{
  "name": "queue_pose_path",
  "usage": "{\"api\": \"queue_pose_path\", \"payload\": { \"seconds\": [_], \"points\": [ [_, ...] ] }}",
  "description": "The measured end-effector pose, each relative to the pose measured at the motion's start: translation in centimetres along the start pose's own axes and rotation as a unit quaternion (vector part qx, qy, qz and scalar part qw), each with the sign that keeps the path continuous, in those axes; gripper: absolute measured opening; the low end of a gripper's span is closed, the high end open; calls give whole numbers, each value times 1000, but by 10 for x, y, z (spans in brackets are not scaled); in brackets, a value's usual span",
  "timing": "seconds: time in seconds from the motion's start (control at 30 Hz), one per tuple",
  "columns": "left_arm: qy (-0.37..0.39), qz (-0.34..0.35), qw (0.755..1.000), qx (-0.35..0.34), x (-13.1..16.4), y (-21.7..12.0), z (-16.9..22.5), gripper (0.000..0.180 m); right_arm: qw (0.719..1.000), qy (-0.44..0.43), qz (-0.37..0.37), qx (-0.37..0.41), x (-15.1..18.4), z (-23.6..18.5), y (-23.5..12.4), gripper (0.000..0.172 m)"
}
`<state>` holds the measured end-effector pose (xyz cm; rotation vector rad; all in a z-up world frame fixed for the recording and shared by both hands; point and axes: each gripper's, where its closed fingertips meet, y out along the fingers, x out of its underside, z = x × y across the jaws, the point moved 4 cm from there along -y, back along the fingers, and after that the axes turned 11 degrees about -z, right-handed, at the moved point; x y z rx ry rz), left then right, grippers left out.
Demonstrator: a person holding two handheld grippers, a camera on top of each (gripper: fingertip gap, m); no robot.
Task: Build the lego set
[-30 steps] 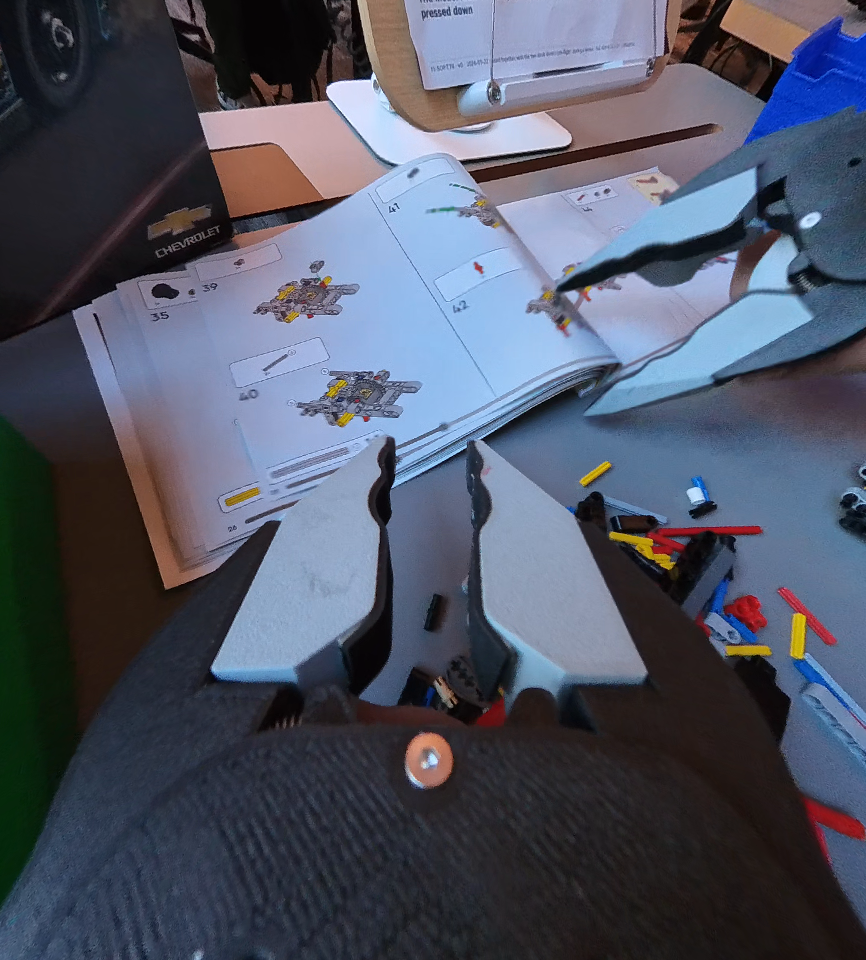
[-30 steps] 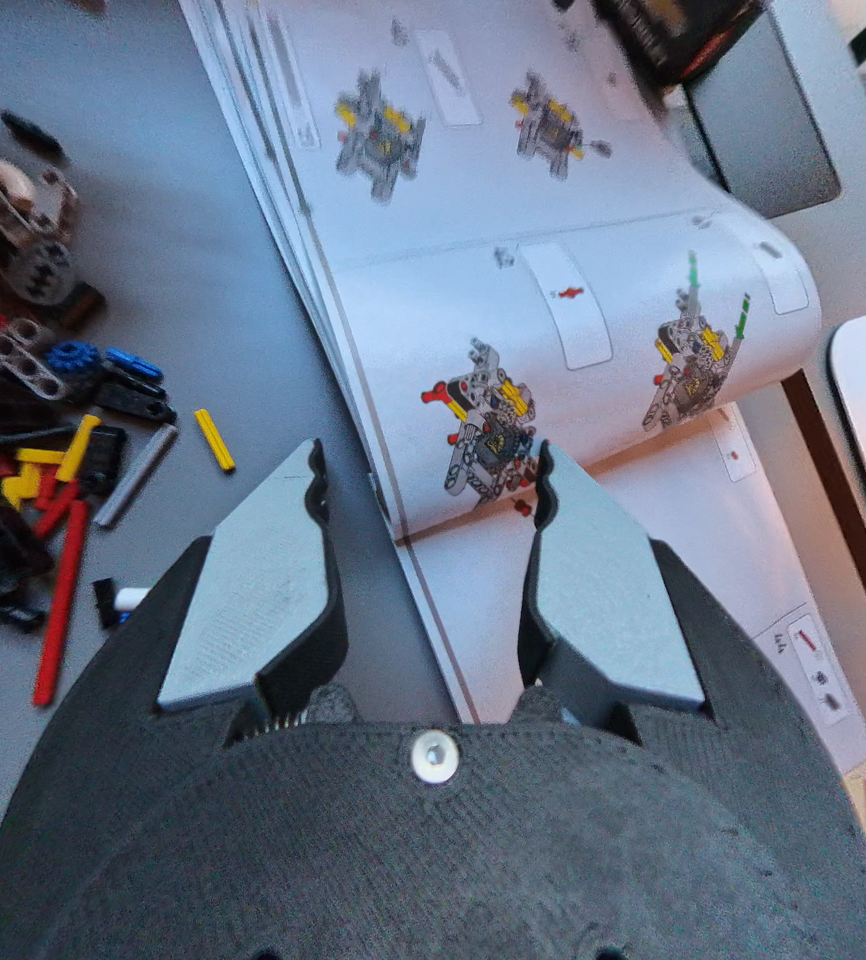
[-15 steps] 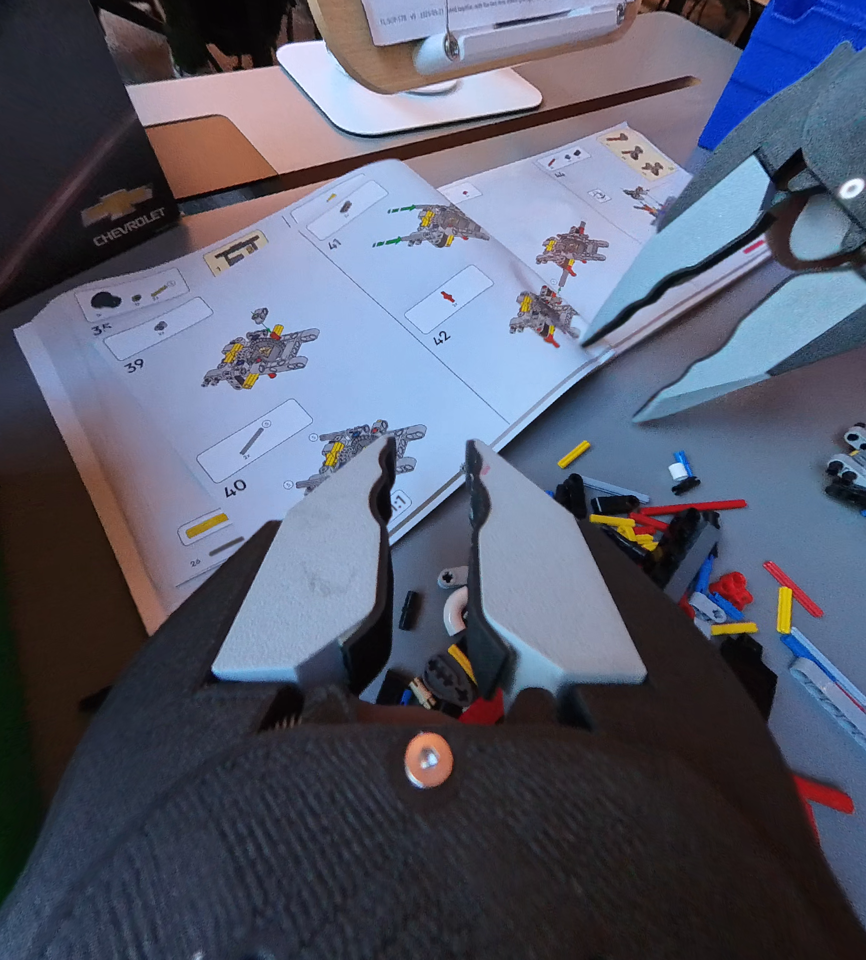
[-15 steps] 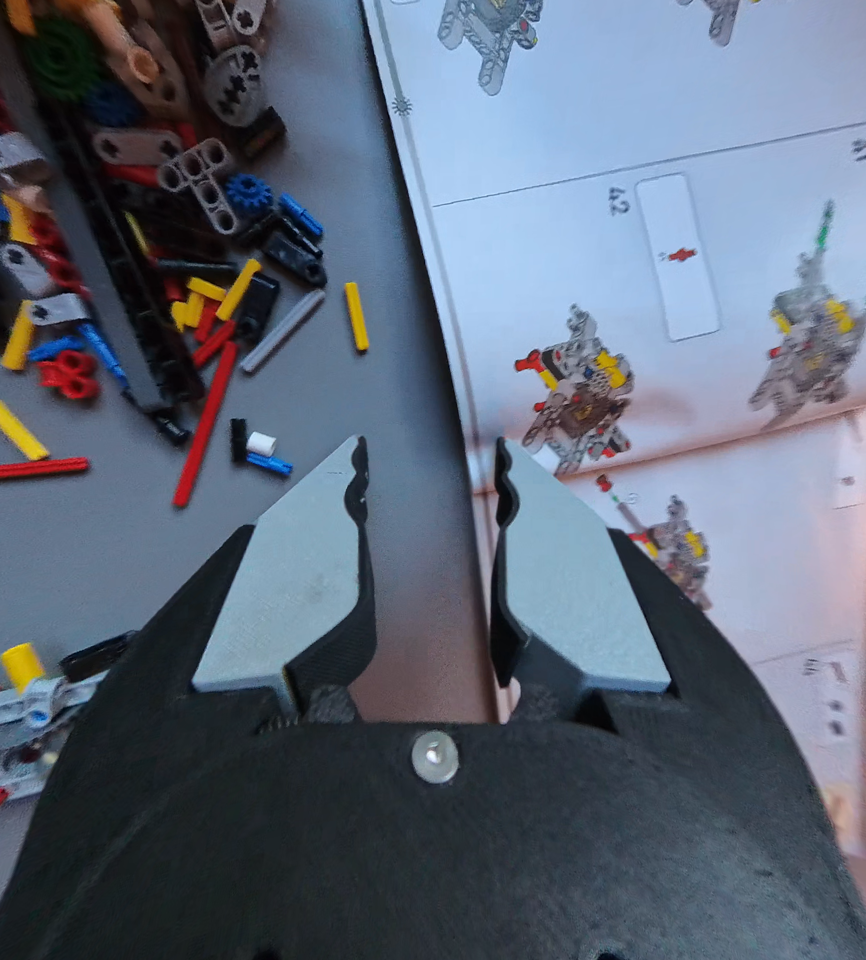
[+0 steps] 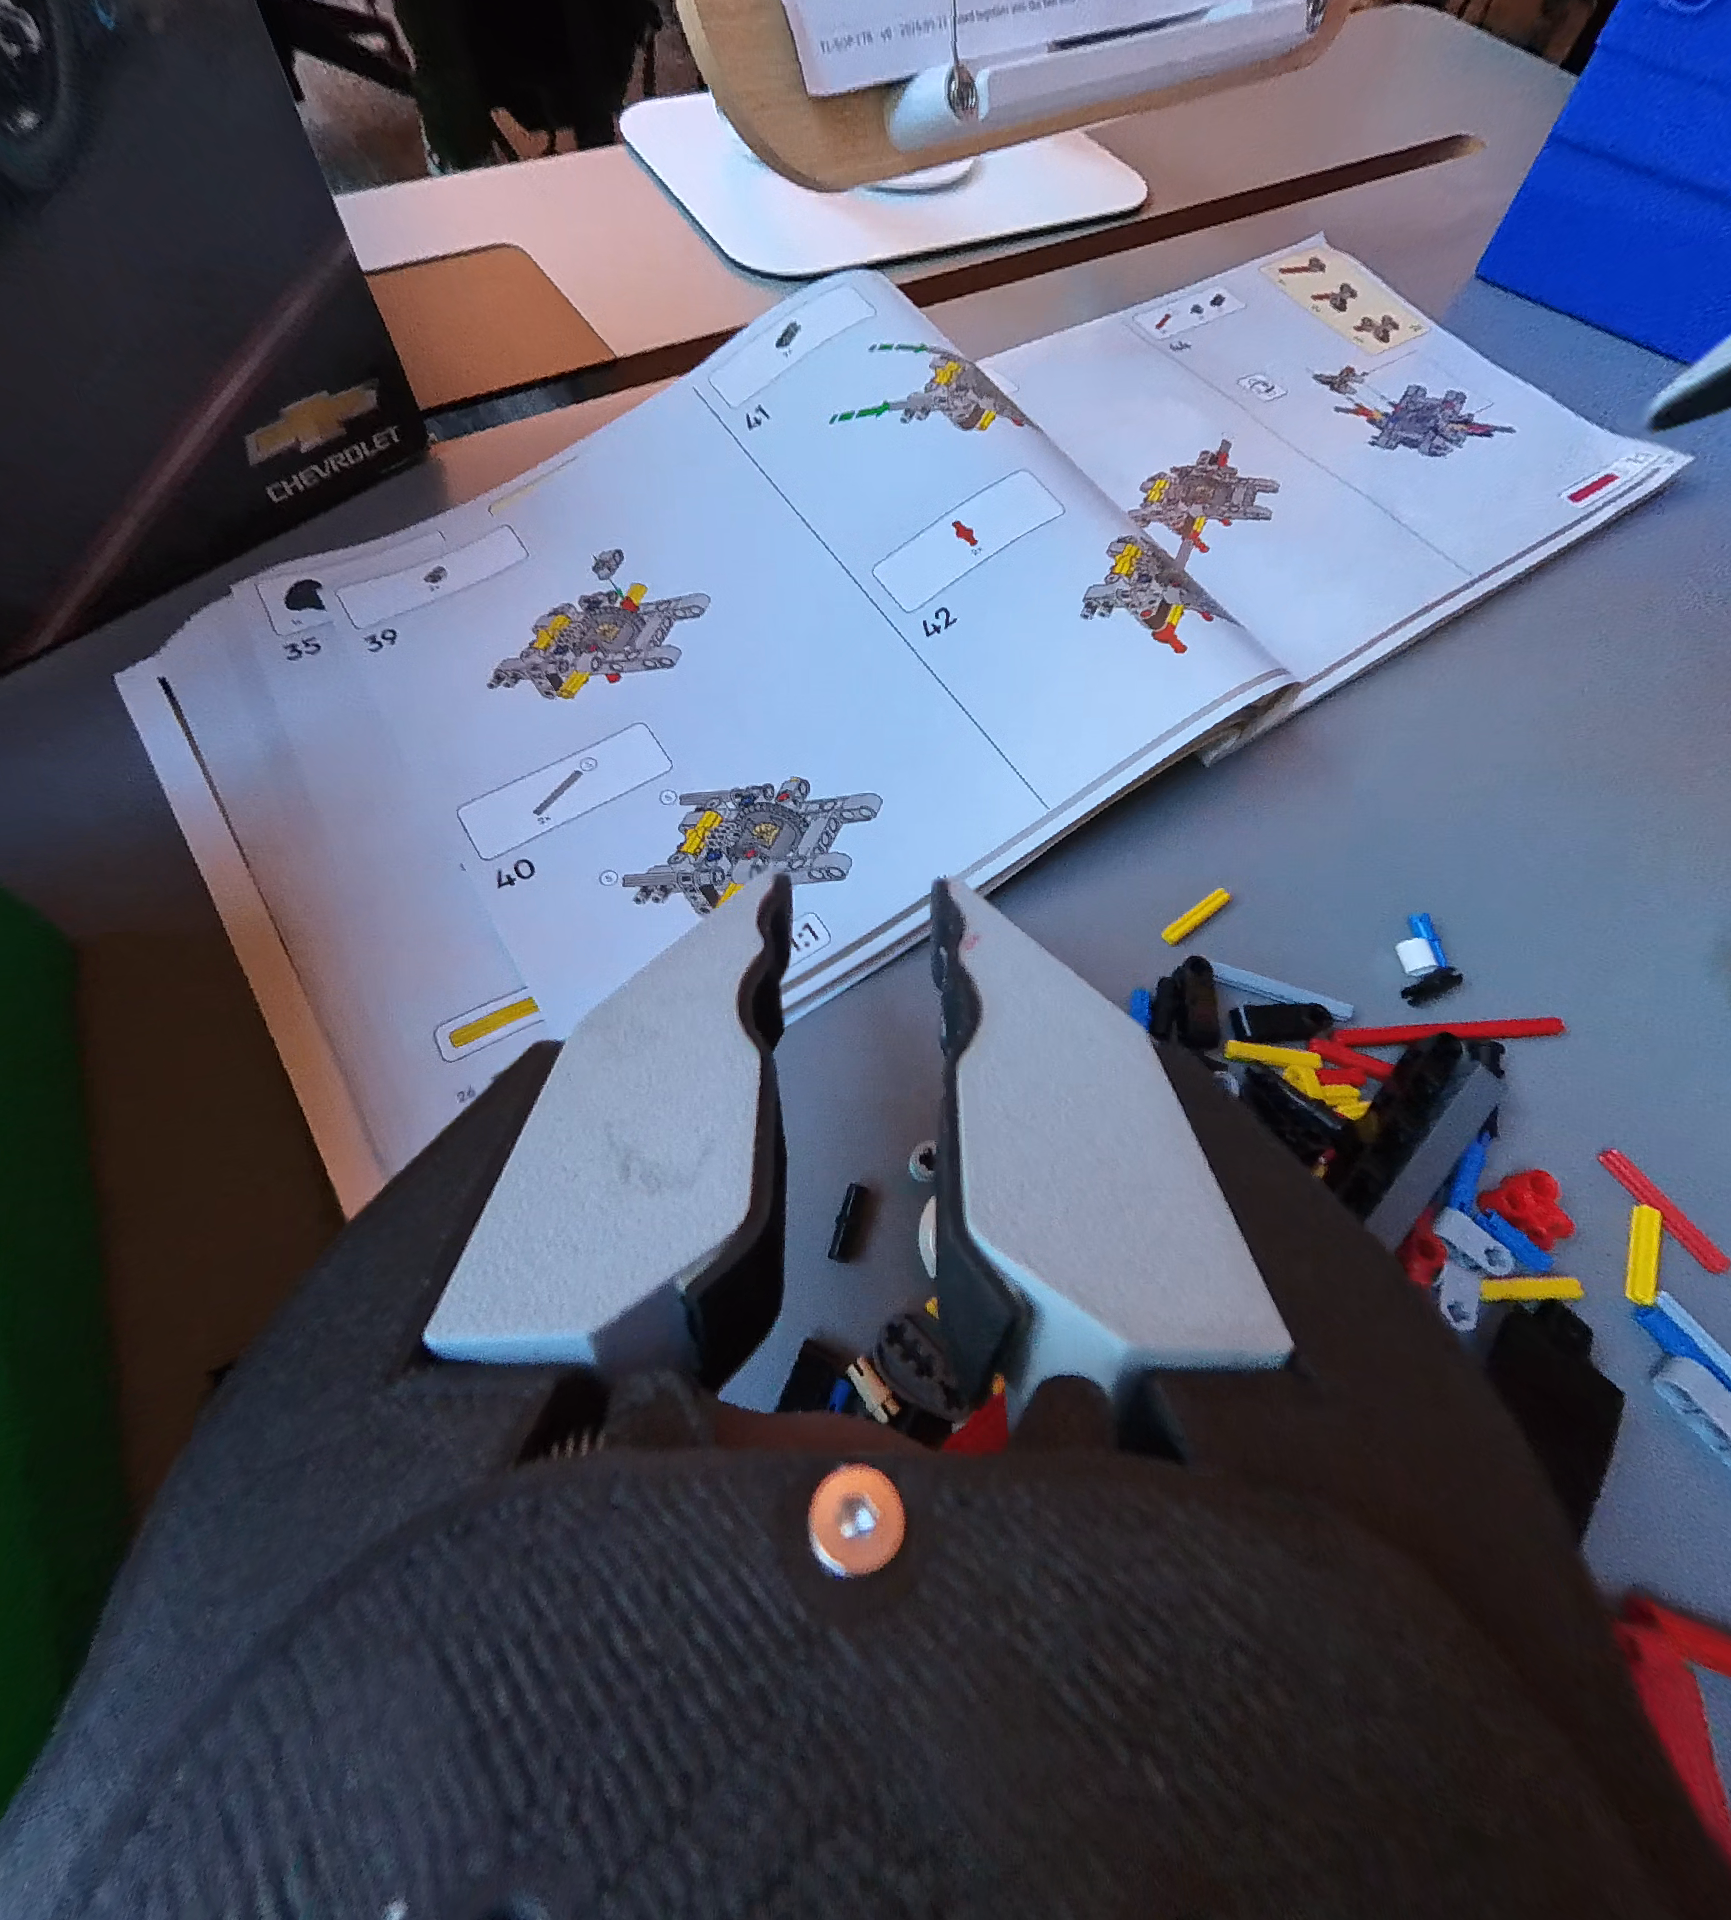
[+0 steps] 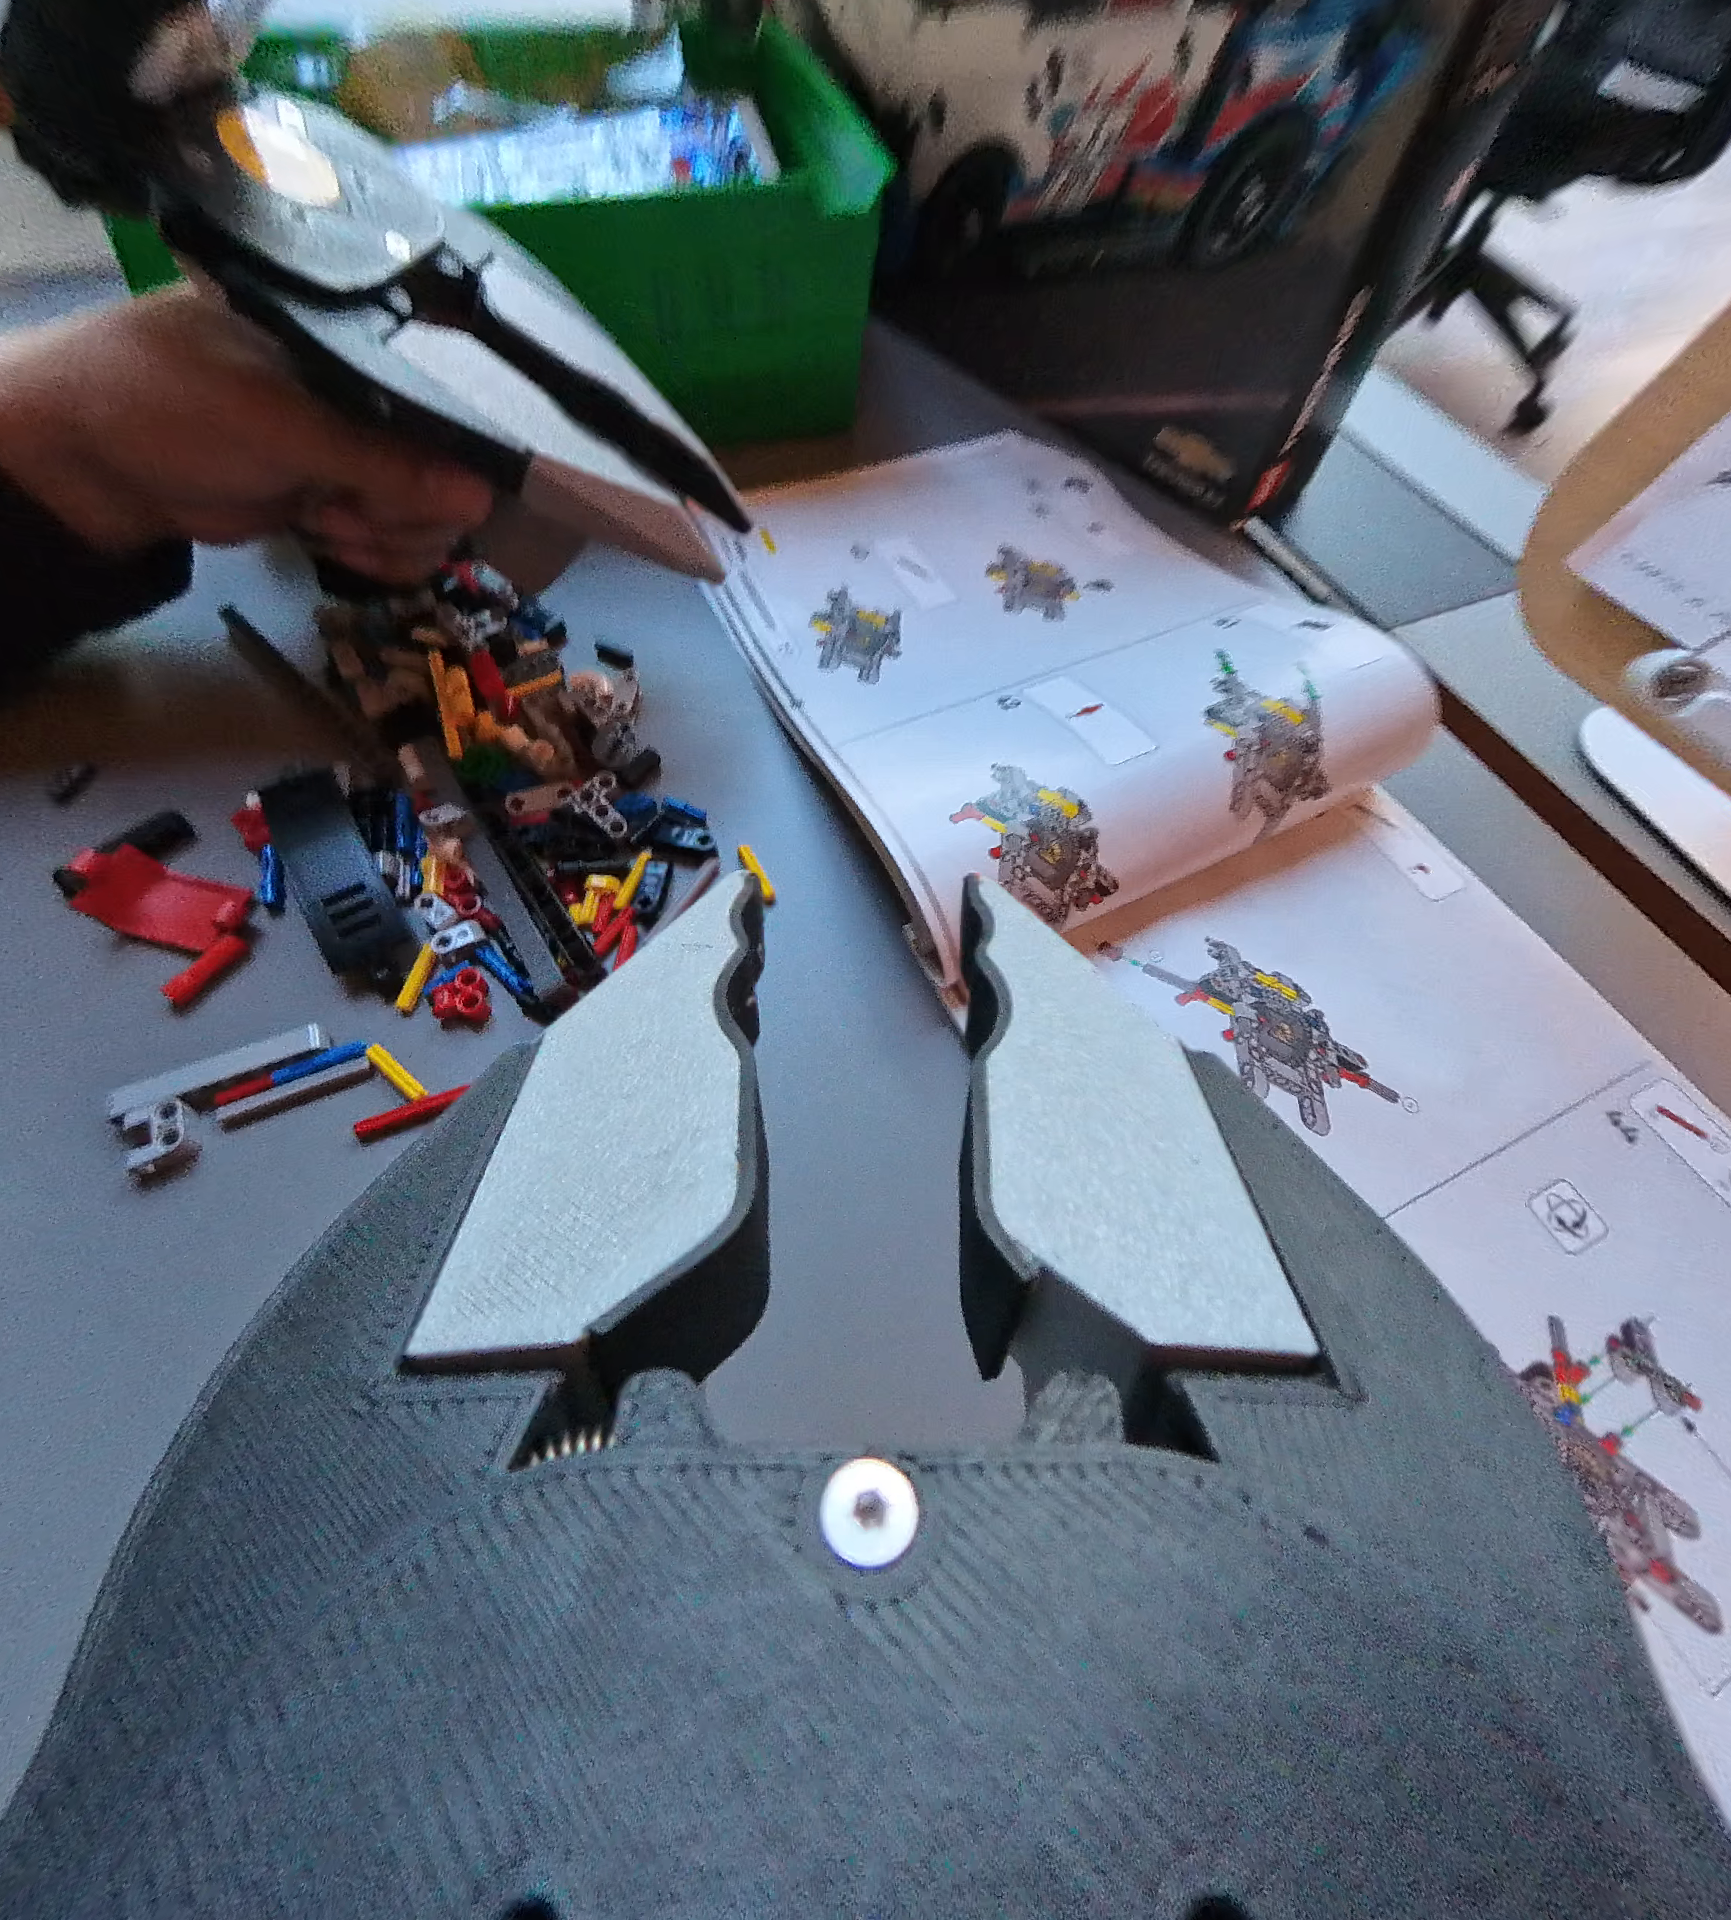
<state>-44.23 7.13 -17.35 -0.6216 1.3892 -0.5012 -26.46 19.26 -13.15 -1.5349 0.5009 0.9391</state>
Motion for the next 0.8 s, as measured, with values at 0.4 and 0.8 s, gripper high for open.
{"api": "queue_pose_path", "payload": {
  "seconds": [0.4,0.8],
  "points": [
    [-37,21,999,-24,-3,0,-12,24,989,-4,150,-7,23,-11,-19,10],
    [-57,50,997,-8,-9,-8,-16,23,985,10,171,37,23,-1,-25,16]
  ]
}}
